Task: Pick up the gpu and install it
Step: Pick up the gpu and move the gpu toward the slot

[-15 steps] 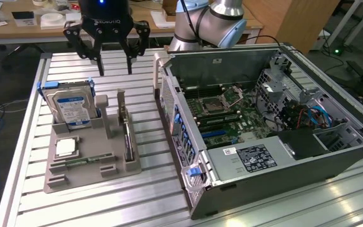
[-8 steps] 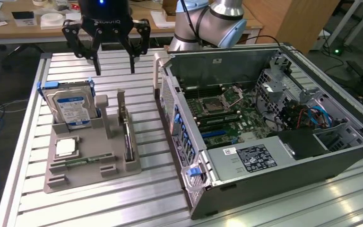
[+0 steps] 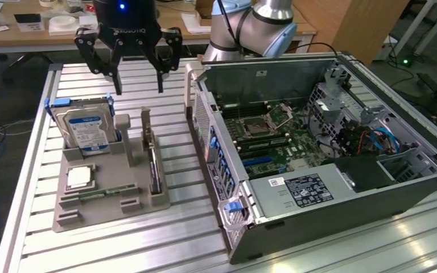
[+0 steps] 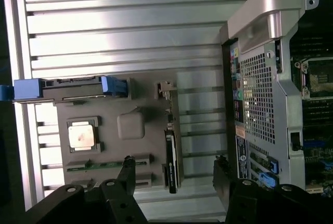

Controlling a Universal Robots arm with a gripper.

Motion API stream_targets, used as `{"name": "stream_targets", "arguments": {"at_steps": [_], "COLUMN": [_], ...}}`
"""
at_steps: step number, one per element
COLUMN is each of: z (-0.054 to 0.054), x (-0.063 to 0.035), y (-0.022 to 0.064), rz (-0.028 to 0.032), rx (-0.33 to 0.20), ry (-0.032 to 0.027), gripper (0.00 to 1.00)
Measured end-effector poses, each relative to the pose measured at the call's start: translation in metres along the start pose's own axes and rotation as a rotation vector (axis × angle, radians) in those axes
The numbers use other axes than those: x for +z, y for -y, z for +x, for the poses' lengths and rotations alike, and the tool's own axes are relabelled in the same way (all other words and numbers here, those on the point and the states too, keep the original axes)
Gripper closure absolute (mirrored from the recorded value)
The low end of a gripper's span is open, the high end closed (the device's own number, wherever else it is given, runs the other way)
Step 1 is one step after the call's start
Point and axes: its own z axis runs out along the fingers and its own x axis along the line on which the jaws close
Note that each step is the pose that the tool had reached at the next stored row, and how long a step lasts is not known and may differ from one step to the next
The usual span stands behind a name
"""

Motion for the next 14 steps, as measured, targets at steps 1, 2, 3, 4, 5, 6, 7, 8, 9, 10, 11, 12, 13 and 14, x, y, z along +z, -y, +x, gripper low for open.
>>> {"name": "stream_targets", "arguments": {"at_steps": [1, 2, 3, 4, 5, 6, 7, 8, 9, 10, 11, 12, 13, 14], "z": [0.000, 0.000, 0.000, 0.000, 0.000, 0.000, 0.000, -0.001, -0.001, -0.001, -0.002, -0.003, -0.003, -0.004], "x": [0.0002, 0.0006, 0.0011, 0.0019, 0.0030, 0.0046, 0.0064, 0.0080, 0.0096, 0.0113, 0.0130, 0.0147, 0.0166, 0.0183], "y": [0.0013, 0.0024, 0.0031, 0.0037, 0.0041, 0.0047, 0.0057, 0.0077, 0.0107, 0.0152, 0.0194, 0.0222, 0.0228, 0.0229], "rz": [0.0001, 0.0001, 0.0001, 0.0001, 0.0003, 0.0004, 0.0004, 0.0005, 0.0005, 0.0004, 0.0004, 0.0004, 0.0002, 0.0005], "rx": [0.002, 0.004, 0.006, 0.010, 0.013, 0.015, 0.015, 0.015, 0.015, 0.015, 0.015, 0.015, 0.013, 0.005], "ry": [0.0001, 0.0001, 0.0004, 0.0006, 0.0005, 0.0006, 0.0006, 0.0005, 0.0005, 0.0006, 0.0007, 0.0006, 0.0001, -0.0014], "gripper": [0.29, 0.29, 0.29, 0.29, 0.29, 0.29, 0.29, 0.29, 0.29, 0.29, 0.29, 0.29, 0.29, 0.29]}}
